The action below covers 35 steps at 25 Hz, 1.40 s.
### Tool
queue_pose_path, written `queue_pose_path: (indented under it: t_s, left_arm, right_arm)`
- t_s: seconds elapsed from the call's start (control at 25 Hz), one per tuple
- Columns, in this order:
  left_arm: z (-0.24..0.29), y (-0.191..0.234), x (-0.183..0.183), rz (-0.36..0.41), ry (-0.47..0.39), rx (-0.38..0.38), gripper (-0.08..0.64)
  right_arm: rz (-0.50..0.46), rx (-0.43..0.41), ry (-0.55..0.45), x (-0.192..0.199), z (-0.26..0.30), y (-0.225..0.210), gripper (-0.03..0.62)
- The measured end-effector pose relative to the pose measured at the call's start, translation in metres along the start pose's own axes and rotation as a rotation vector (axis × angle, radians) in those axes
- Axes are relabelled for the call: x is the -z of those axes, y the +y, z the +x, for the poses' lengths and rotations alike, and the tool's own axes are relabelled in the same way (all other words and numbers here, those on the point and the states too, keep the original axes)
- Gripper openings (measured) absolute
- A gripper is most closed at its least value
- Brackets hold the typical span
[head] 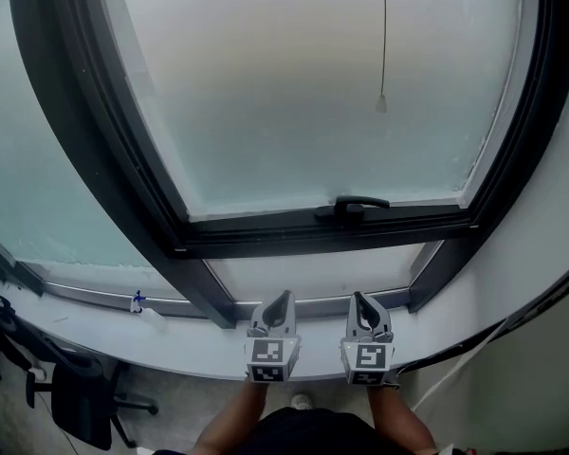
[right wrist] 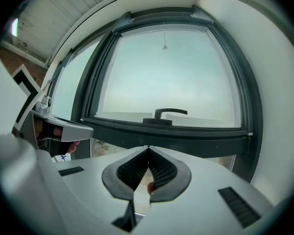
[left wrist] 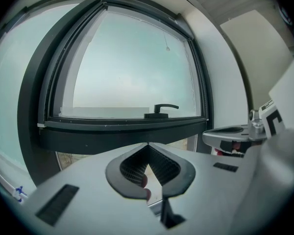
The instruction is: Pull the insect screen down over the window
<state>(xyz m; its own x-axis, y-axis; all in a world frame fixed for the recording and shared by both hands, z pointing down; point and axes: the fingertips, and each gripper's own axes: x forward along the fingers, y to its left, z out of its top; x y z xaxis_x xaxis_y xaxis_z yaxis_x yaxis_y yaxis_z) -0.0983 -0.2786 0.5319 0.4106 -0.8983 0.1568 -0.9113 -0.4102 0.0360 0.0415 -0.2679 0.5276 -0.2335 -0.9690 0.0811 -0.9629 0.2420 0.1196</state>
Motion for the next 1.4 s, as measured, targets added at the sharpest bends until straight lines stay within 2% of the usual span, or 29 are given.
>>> queue_pose_path:
  t_s: [0.28, 0.52, 0.68, 0.92, 1.04, 1.16, 1.4]
  left_arm:
    - [0.010, 0.013, 0.002, 0.003, 0.006, 0.011, 0.003]
    - [0.017, 0.013, -0.008, -0.068, 0.003, 0.029, 0.002]
    - [0.026, 0.019, -0.005, -0.032, -0.002, -0.004, 0.003]
    - [0.034, 0.013, -0.009, -0.022, -0.003, -0.025, 0.003]
    - [0.038, 0.013, -0.018, -0.005, -0.018, -0.040, 0.002]
    - [0.042, 0.015, -0.028, 0.005, -0.035, -0.057, 0.003]
    - [0.051, 0.014, -0.067, 0.001, -0.108, -0.084, 0.003]
  right_arm:
    - [-0.011, 0.032, 0.018, 0.002, 0.008, -0.002, 0.003]
    - [-0.018, 0.028, 0.040, 0.006, 0.016, -0.006, 0.003]
    - [-0.010, 0.022, 0.033, 0.002, 0.022, -0.013, 0.003]
    - [-0.024, -0.027, 0.020, -0.003, 0.033, -0.012, 0.003]
    - [0.026, -0.016, 0.036, -0.002, 0.037, -0.025, 0.003]
    - [0.055, -0.009, -0.012, -0.021, 0.042, -0.040, 0.003]
    - [0.005, 0.010, -0.093, -0.053, 0.059, -0.064, 0.003]
